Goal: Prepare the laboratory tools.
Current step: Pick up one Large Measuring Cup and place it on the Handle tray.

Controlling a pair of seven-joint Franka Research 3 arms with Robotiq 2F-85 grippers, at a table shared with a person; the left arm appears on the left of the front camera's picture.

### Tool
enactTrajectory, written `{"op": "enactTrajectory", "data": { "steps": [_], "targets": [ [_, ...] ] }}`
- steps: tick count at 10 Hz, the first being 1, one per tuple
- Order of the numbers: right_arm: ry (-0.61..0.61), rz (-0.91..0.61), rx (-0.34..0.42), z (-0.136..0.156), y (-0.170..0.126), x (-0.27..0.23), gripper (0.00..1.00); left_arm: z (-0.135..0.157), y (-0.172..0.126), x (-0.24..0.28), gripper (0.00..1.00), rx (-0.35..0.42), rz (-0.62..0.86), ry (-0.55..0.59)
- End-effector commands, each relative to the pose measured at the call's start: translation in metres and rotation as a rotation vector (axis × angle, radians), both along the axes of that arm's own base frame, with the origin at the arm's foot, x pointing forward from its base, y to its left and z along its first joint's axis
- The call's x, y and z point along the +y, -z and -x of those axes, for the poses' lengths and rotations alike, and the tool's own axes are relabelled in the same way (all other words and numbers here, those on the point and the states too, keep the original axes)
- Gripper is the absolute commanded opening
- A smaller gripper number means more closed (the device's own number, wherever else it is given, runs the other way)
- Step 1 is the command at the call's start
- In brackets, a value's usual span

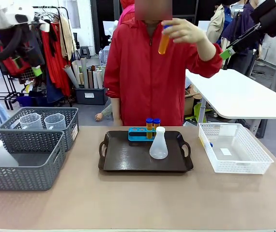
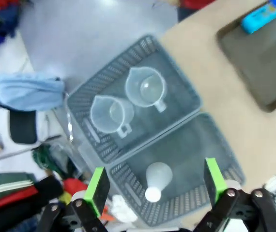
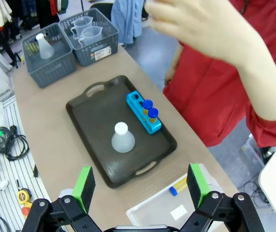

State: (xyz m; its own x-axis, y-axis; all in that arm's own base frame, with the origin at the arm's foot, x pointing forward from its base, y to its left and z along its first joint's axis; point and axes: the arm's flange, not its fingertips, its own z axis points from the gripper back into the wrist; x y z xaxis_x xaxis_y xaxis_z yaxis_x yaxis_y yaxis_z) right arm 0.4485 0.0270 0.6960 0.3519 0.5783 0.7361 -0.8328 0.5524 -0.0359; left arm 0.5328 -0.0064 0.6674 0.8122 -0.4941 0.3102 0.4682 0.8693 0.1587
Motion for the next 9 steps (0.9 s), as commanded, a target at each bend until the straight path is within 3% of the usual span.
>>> {"op": "enactTrajectory", "data": {
  "steps": [1, 4, 6, 9],
  "targets": [
    [-0.014, -0.013, -0.005, 0.0, -0.001, 0.0, 1.0, -0.02, 0.016, 0.025, 1.0, 0.073, 0.021, -0.133],
    [-0.014, -0.013, -0.005, 0.0, -0.001, 0.0, 1.0, -0.028, 0.044, 0.056, 1.0, 0.049, 0.056, -0.358],
    [-0.014, -0.013, -0.005, 0.0, -0.001, 0.0, 1.0, -0.021, 0.053, 0.05, 1.0, 0.101, 0.117, -0.307],
    [-0.014, -0.013, -0.005, 0.0, -0.001, 0.0, 1.0, -0.031, 0.052, 0.063, 1.0, 0.092, 0.07, -0.319]
  ]
}}
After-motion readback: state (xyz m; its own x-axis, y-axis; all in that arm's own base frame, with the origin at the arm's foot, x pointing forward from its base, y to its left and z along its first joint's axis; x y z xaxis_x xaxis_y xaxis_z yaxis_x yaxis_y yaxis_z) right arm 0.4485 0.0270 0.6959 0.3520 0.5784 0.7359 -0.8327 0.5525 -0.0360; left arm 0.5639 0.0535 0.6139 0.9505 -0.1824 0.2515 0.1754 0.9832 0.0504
